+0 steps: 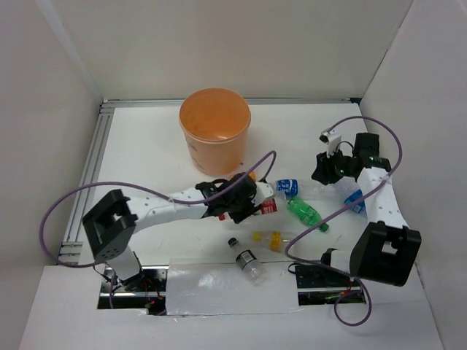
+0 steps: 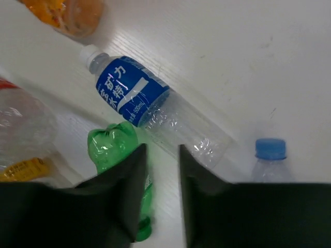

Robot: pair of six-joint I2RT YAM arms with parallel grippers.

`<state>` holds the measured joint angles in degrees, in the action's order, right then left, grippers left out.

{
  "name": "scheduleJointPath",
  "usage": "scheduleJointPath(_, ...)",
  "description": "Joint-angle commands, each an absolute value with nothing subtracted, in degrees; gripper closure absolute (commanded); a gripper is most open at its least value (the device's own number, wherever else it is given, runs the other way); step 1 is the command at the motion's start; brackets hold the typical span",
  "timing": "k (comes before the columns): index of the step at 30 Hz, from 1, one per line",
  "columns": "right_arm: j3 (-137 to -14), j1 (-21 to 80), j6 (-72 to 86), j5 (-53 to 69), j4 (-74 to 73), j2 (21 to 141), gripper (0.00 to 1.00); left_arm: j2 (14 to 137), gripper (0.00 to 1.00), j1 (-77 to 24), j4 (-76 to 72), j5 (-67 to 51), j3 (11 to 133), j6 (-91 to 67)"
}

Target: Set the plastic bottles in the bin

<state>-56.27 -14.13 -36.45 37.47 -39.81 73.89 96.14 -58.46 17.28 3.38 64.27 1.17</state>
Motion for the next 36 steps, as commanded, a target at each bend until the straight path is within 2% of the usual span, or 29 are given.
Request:
scheduleJointPath(1, -57.93, -14.85, -47.17, 46.92, -42.19, 67.86, 0.69, 86.24, 1.00, -58.89, 17.05, 4.92, 72.67, 1.05)
scheduleJointPath(3, -57.22, -14.85, -48.25, 48.42, -40.96, 66.02, 0.96, 82.63, 1.00, -57.22, 17.58, 5.53, 78.10, 1.05)
scheduleJointPath(5, -56.60, -14.85, -51.93, 49.74, -40.96, 65.40, 0.90, 81.39, 1.00, -55.47, 16.80, 7.55, 81.63, 0.45)
scheduleJointPath(6, -55.99, -14.85, -52.73, 50.96, -40.96, 65.39, 0.79, 80.86, 1.00, -53.11, 15.31, 8.69, 83.83, -0.26)
scheduleJointPath(7, -55.46, -14.85, -54.65, 51.50, -40.96, 65.39, 0.44, 80.16, 0.99, -51.61, 11.12, 10.27, 84.72, -0.26)
scheduleJointPath(8, -55.46, -14.85, -55.71, 51.50, -40.96, 65.39, 0.34, 80.16, 0.99, -49.94, 8.64, 10.98, 85.42, -1.83)
scheduleJointPath(12, -54.23, -14.85, -59.06, 53.35, -41.57, 65.39, 0.18, 83.66, 0.89, -41.15, -2.18, 17.73, 89.20, -6.66)
scheduleJointPath(14, -54.23, -14.85, -62.20, 53.35, -42.18, 65.91, 0.16, 88.30, 0.74, -38.95, -4.21, 23.35, 91.57, -8.43)
scheduleJointPath(16, -54.23, -14.85, -65.55, 54.57, -43.59, 65.92, 0.15, 91.30, 0.67, -36.23, -5.79, 24.96, 92.72, -10.81)
scheduleJointPath(17, -54.23, -14.85, -67.48, 54.58, -44.72, 66.53, 0.15, 92.80, 0.61, -35.52, -5.80, 25.48, 93.25, -11.94)
scheduleJointPath(18, -54.23, -14.85, -70.20, 55.10, -44.74, 66.53, 0.13, 95.60, 0.40, -34.20, -4.23, 25.49, 93.86, -13.61)
scheduleJointPath(19, -54.23, -14.85, -71.70, 55.11, -45.35, 67.14, 0.13, 96.93, 0.28, -33.58, -2.83, 24.88, 94.65, -14.67)
scheduleJointPath(22, -54.23, -14.85, -80.66, 54.49, -48.07, 68.81, 0.11, 99.40, 0.04, -32.87, 0.17, 23.73, 96.86, -15.38)
scheduleJointPath(23, -54.23, -14.24, -83.12, 52.84, -49.47, 70.12, 0.10, 99.40, 0.00, -32.87, 0.70, 23.21, 96.86, -15.38)
scheduleJointPath(26, -54.23, -12.40, -91.12, 49.68, -50.54, 74.07, 0.10, 97.66, 0.00, -32.87, 2.80, 23.20, 98.08, -14.77)
scheduleJointPath(31, -53.70, -8.62, -92.02, 45.62, -45.72, 81.11, 0.10, 88.00, 0.00, -38.84, 10.79, 25.66, 96.08, -14.57)
scheduleJointPath(33, -54.22, -6.86, -90.80, 44.04, -41.76, 84.36, 0.06, 80.62, 0.00, -41.30, 15.01, 23.74, 90.20, -19.48)
scheduleJointPath(36, -54.92, -5.19, -90.79, 40.62, -39.38, 89.28, 0.06, 70.19, 0.00, -44.11, 23.79, 18.40, 77.82, -39.81)
